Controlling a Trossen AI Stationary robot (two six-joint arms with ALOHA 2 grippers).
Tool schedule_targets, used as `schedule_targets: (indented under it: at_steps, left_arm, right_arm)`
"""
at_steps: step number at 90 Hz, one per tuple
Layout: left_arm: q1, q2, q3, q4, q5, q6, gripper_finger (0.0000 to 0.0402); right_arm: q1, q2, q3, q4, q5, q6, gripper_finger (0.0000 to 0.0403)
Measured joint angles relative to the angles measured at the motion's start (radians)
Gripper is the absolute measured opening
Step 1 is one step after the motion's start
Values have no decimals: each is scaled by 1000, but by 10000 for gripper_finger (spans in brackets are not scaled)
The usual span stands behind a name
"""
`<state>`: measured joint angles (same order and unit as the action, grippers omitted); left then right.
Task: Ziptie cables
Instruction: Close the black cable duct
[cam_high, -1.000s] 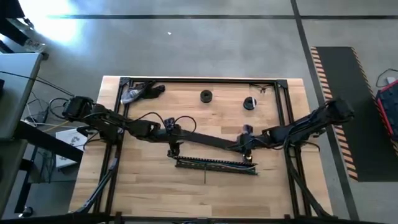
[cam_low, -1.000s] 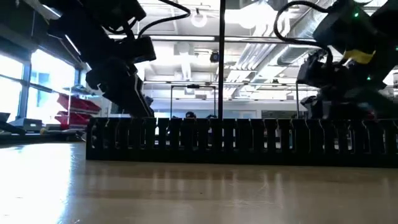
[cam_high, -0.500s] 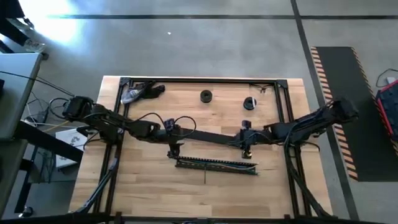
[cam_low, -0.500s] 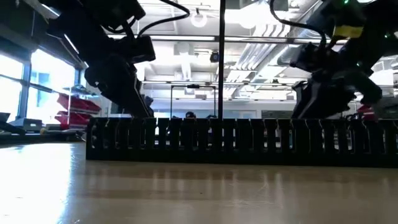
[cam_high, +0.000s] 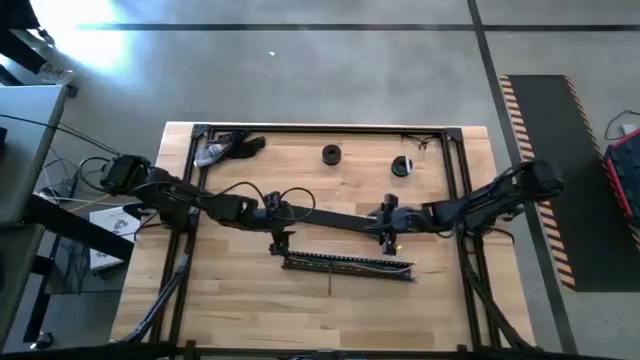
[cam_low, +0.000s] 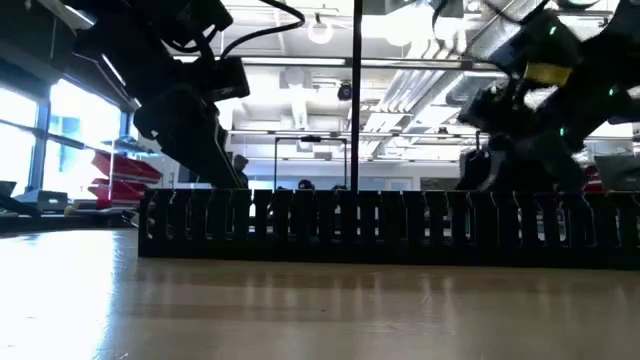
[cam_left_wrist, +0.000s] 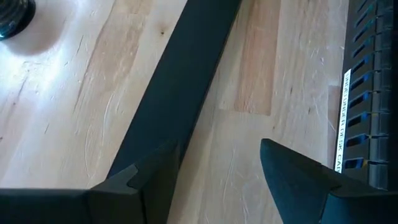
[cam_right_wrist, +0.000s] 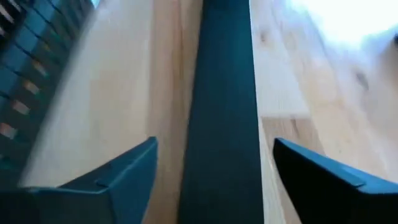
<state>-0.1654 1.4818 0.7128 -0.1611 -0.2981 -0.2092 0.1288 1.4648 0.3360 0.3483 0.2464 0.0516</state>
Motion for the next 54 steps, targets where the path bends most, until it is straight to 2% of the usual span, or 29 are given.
schedule_targets:
  at_steps: [9, 18, 37, 54]
  left_arm:
    - [0, 0, 0, 1, 0, 0, 209]
    - [0, 0, 0, 0, 0, 0, 209]
    - [0, 0, 0, 1, -34, -18, 209]
    - [0, 0, 0, 7, -2, -25, 209]
  right_arm:
    - [-25, 65, 1, 46, -3, 19, 324]
    - [-47, 116, 4, 71, -49, 32, 307]
    - [-65, 151, 9, 64, -106, 81, 210]
    - [-66, 131, 8, 47, -105, 74, 209]
